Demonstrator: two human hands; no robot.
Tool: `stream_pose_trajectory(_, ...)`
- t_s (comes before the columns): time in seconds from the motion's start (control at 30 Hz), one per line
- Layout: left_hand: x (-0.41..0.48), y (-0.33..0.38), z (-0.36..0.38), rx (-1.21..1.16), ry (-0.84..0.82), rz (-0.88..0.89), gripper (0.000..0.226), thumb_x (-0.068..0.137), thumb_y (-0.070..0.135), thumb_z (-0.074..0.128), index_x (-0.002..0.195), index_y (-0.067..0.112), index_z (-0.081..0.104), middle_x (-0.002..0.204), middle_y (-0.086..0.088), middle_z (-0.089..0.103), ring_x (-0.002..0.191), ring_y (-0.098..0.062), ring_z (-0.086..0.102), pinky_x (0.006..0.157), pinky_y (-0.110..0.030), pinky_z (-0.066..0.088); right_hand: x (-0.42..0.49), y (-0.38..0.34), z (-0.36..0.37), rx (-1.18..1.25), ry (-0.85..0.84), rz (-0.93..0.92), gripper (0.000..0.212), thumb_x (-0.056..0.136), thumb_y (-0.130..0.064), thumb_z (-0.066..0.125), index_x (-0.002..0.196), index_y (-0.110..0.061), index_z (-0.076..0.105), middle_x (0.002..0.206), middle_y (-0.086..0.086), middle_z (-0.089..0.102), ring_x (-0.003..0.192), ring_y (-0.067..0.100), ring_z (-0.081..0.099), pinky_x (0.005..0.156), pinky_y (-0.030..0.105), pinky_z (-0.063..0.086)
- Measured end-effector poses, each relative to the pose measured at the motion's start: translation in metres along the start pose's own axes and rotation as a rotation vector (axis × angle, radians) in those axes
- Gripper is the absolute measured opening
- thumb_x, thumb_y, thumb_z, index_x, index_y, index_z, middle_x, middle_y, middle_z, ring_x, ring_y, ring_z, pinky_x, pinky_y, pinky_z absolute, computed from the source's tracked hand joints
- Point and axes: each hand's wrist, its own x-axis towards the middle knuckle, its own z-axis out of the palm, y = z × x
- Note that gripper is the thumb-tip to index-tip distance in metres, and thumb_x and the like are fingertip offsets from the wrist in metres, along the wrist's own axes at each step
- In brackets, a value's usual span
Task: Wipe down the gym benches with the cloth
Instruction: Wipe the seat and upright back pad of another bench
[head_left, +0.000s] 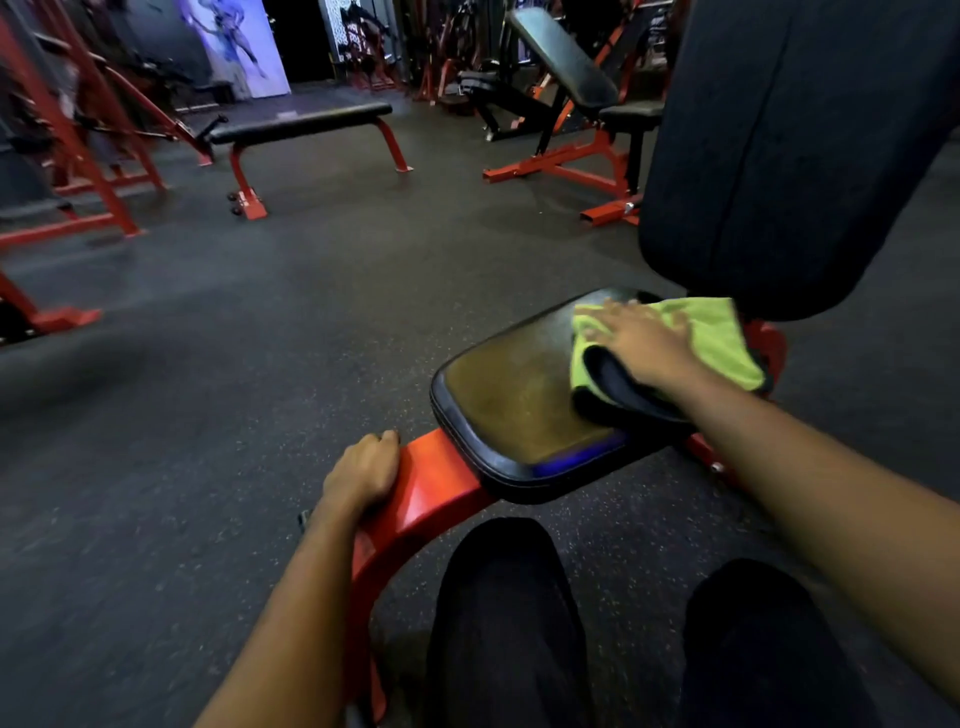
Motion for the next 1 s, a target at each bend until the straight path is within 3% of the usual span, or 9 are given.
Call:
stream_pose_trajectory(0.13, -0.004, 0.003, 0.002, -0.019, 0.042, -0.025, 0.051, 0.101, 0.035, 0.023, 0.123, 0.002, 0.054, 0.135, -0.022, 0.052, 0.120, -0.036, 0.050, 0.099, -0.042, 0.037, 0.016, 0.011, -0.006, -0.102, 0.028, 0.157, 0.050, 0.102, -0.051, 0.027, 0.147, -0.036, 0.040, 0.160, -0.003, 0.029, 0.145, 0.024, 0.026, 0.115, 0.051, 0.011)
stream_pose_trajectory(0.33, 0.001, 0.003, 0.000, -0.116, 0.027, 0.023, 0.053, 0.104, 0.038, 0.024, 0.129, 0.001, 0.053, 0.141, -0.023, 0.047, 0.127, -0.036, 0.046, 0.104, -0.042, 0.036, -0.009, -0.097, 0.028, -0.166, -0.097, -0.239, 0.047, 0.102, -0.055, 0.027, 0.148, -0.047, 0.033, 0.165, -0.011, 0.013, 0.152, 0.023, 0.013, 0.114, 0.067, 0.004)
stream_pose_trajectory(0.47, 0.012, 0.002, 0.001, -0.164, 0.059, 0.083, 0.064, 0.100, 0.050, 0.023, 0.120, 0.003, 0.062, 0.133, -0.024, 0.055, 0.121, -0.037, 0.051, 0.102, -0.044, 0.040, -0.051, -0.100, 0.011, -0.043, -0.260, -0.291, 0.086, 0.081, -0.085, 0.037, 0.153, -0.051, 0.007, 0.165, -0.012, -0.009, 0.151, 0.017, -0.016, 0.112, 0.067, -0.013)
stream_pose_trajectory(0.6, 0.014, 0.002, 0.001, -0.189, 0.018, 0.105, 0.067, 0.101, 0.054, 0.022, 0.121, 0.005, 0.063, 0.131, -0.021, 0.057, 0.121, -0.035, 0.052, 0.103, -0.043, 0.040, -0.082, -0.076, 0.007, -0.231, -0.291, -0.413, 0.118, 0.061, -0.090, 0.057, 0.152, -0.052, -0.008, 0.164, -0.012, -0.018, 0.151, 0.015, -0.014, 0.117, 0.061, -0.002)
stream_pose_trajectory(0.7, 0.010, 0.006, -0.004, -0.342, 0.143, 0.193, 0.062, 0.097, 0.056, 0.025, 0.097, 0.013, 0.070, 0.103, -0.013, 0.071, 0.099, -0.030, 0.065, 0.092, -0.043, 0.049, -0.087, -0.074, 0.007, -0.202, -0.209, -0.492, 0.096, 0.072, -0.079, 0.061, 0.151, -0.054, 0.012, 0.166, -0.012, -0.004, 0.153, 0.015, -0.001, 0.118, 0.052, 0.010)
stream_pose_trajectory(0.8, 0.003, 0.020, -0.015, -0.620, 0.298, 0.321, 0.027, 0.089, 0.037, 0.042, 0.087, 0.020, 0.063, 0.081, 0.002, 0.070, 0.075, -0.021, 0.067, 0.078, -0.045, 0.056, -0.093, -0.074, 0.008, -0.097, -0.146, -0.489, 0.070, 0.083, -0.060, 0.067, 0.145, -0.050, 0.037, 0.162, -0.013, 0.022, 0.149, 0.010, 0.021, 0.115, 0.044, 0.024)
stream_pose_trajectory(0.83, 0.000, 0.027, -0.022, -0.662, 0.331, 0.373, 0.018, 0.086, 0.027, 0.046, 0.093, 0.023, 0.062, 0.086, 0.003, 0.070, 0.079, -0.017, 0.066, 0.079, -0.040, 0.055, -0.092, -0.073, 0.007, -0.024, -0.065, -0.454, 0.060, 0.085, -0.053, 0.068, 0.140, -0.047, 0.046, 0.154, -0.011, 0.041, 0.142, 0.011, 0.036, 0.112, 0.040, 0.033)
stream_pose_trajectory(0.9, -0.007, 0.043, -0.039, -0.672, 0.283, 0.549, 0.042, 0.081, 0.002, 0.051, 0.111, 0.029, 0.062, 0.106, 0.004, 0.068, 0.094, -0.008, 0.063, 0.085, -0.026, 0.049, -0.089, -0.075, -0.001, 0.179, 0.138, -0.386, 0.041, 0.086, -0.044, 0.070, 0.127, -0.038, 0.063, 0.123, -0.006, 0.069, 0.117, 0.017, 0.062, 0.097, 0.034, 0.049)
stream_pose_trajectory(1.0, -0.020, 0.069, -0.065, -0.594, 0.078, 0.821, 0.072, 0.067, -0.003, 0.053, 0.125, 0.041, 0.056, 0.131, 0.018, 0.058, 0.123, 0.001, 0.050, 0.098, -0.011, 0.037, -0.081, -0.084, -0.036, 0.594, 0.260, -0.439, 0.015, 0.090, -0.019, 0.071, 0.105, -0.017, 0.073, 0.097, -0.005, 0.074, 0.093, 0.009, 0.067, 0.088, 0.031, 0.051)
